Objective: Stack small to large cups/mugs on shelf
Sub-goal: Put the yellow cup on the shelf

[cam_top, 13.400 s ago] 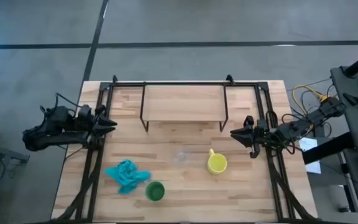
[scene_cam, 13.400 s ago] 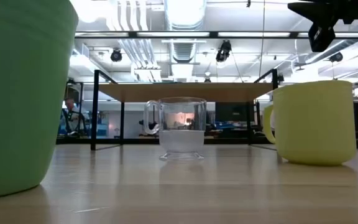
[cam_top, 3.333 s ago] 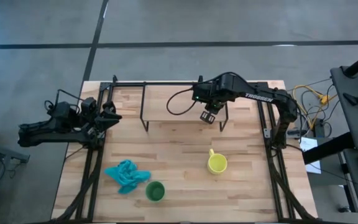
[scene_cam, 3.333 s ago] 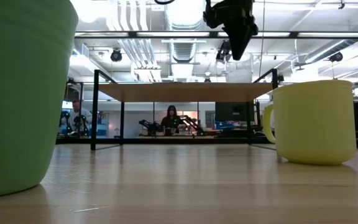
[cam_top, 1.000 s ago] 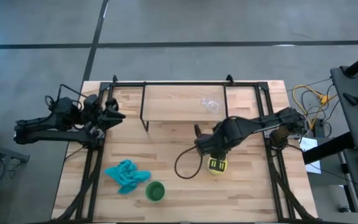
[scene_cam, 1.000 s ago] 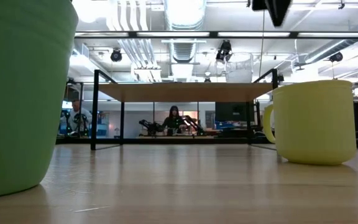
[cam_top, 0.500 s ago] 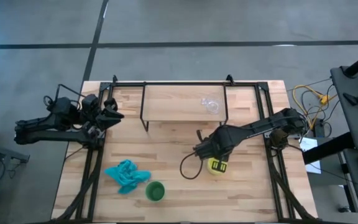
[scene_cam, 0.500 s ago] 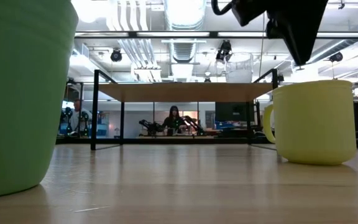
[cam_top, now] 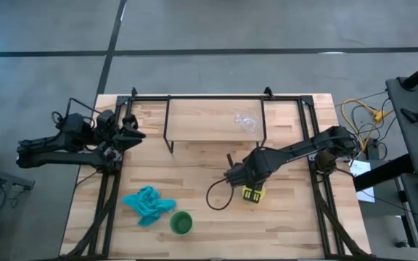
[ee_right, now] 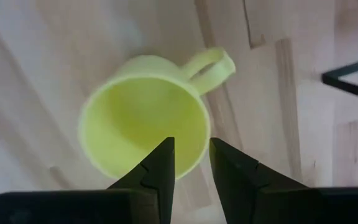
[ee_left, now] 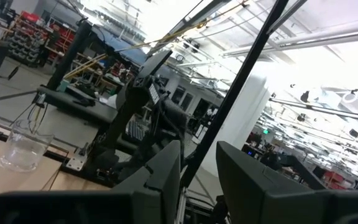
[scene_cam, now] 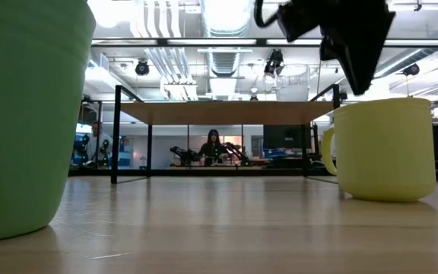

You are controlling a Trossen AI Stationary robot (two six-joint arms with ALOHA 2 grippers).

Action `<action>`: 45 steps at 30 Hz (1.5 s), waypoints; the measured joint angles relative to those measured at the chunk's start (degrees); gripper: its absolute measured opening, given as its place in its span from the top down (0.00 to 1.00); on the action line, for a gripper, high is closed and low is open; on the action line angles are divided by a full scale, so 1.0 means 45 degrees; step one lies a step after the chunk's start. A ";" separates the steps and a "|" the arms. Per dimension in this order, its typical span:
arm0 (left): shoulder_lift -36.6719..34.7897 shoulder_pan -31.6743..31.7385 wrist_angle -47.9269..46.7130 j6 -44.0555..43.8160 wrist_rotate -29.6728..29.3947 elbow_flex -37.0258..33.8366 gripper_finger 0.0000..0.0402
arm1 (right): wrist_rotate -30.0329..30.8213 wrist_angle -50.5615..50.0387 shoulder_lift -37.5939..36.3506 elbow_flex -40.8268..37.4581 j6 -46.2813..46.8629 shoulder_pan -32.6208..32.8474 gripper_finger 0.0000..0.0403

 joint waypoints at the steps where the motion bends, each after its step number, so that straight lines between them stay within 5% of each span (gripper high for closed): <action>1: -0.0009 0.0000 0.0024 0.0000 0.0017 0.0000 0.77 | -0.0007 0.0032 0.0000 -0.0187 0.0026 -0.0019 0.76; 21: -0.0181 -0.0003 0.0056 -0.0010 0.0087 0.0024 0.77 | -0.0047 0.1954 0.0000 -0.1618 0.0321 -0.0220 0.78; 32: -0.0254 0.0000 0.0051 -0.0039 0.0087 0.0024 0.77 | -0.0045 0.1995 0.0000 -0.2384 0.0330 -0.0220 0.93; 45: -0.0121 0.0000 -0.0015 -0.0018 0.0161 0.0010 0.77 | -0.0642 0.1873 0.0010 0.0587 -0.0125 -0.0220 0.98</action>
